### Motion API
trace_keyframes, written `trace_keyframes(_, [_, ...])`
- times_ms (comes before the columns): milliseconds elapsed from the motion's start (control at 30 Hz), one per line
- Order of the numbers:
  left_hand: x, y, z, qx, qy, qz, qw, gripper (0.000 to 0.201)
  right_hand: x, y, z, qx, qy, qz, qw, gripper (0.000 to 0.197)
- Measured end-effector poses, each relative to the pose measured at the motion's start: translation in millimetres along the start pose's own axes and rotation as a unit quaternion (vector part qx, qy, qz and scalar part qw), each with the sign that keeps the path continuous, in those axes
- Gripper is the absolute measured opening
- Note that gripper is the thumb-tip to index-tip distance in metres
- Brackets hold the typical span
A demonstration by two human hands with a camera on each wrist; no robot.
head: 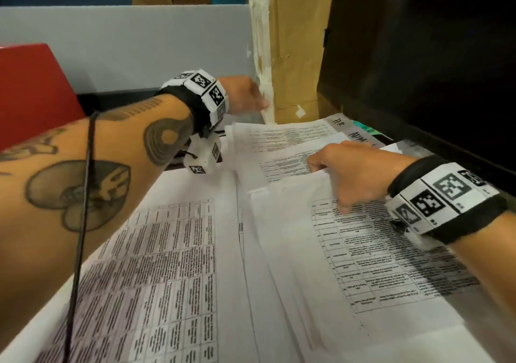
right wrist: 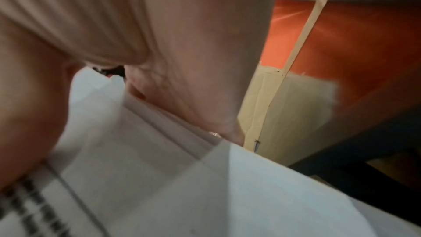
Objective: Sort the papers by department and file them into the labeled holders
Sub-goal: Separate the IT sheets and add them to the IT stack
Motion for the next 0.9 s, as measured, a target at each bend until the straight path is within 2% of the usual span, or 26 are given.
trace_keyframes(67, [-10,34,33,-0.028,-0.043,0.081,0.995,0.030,-1,-6,5,0.014,0.034,0.026,0.999,0.084])
trace_keyframes(133, [-3,71,72,-0.078,-0.067,0.186,0.977,0.035,3,-10,7,0.031,0.073,0.066,0.995,0.101])
trace_keyframes(200, [4,108,104,-0.129,-0.058,0.251,0.958,0.044,8,-12,15,0.032,0.122,0.102,0.987,0.098])
trace_keyframes(300, [9,151,142,-0.167,-0.083,0.264,0.946,0.068,5,-14,35,0.028,0.219,0.093,0.971,0.112])
trace_keyframes(333, [16,163,151,-0.181,-0.081,0.273,0.941,0.079,1,-16,47,0.011,0.216,0.093,0.972,0.115])
trace_keyframes(400, [29,180,160,-0.185,-0.100,0.291,0.933,0.095,-12,-16,83,-0.051,0.133,0.099,0.985,0.099])
trace_keyframes(433, [35,185,162,-0.179,-0.120,0.286,0.934,0.099,-20,-15,106,-0.097,0.082,0.078,0.989,0.085])
trace_keyframes(500, [38,188,159,-0.170,-0.121,0.231,0.950,0.092,-32,-13,151,-0.174,-0.008,0.013,0.985,0.061])
trace_keyframes(567, [35,191,156,-0.182,-0.107,0.174,0.962,0.082,-25,-16,190,-0.207,-0.036,-0.006,0.978,0.051])
trace_keyframes(700, [22,199,155,-0.218,-0.082,0.046,0.971,0.070,4,-36,231,-0.200,-0.021,-0.012,0.980,0.076])
trace_keyframes(800, [9,207,155,-0.224,-0.001,-0.055,0.973,0.057,-3,-51,233,-0.192,-0.074,-0.081,0.975,0.092])
trace_keyframes(867, [9,212,149,-0.200,0.108,-0.103,0.968,0.043,-18,-52,229,-0.207,-0.140,-0.135,0.959,0.088])
trace_keyframes(900, [10,216,145,-0.184,0.161,-0.128,0.961,0.039,-25,-52,226,-0.228,-0.172,-0.143,0.947,0.075])
Point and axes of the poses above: each hand's wrist, its own y-axis away from the middle knuckle, its own x-axis out of the palm, z = x × y, the point moved 6 cm from there along -y, towards the middle knuckle, and after that the axes turned 9 degrees about x, right-handed, at the moved point
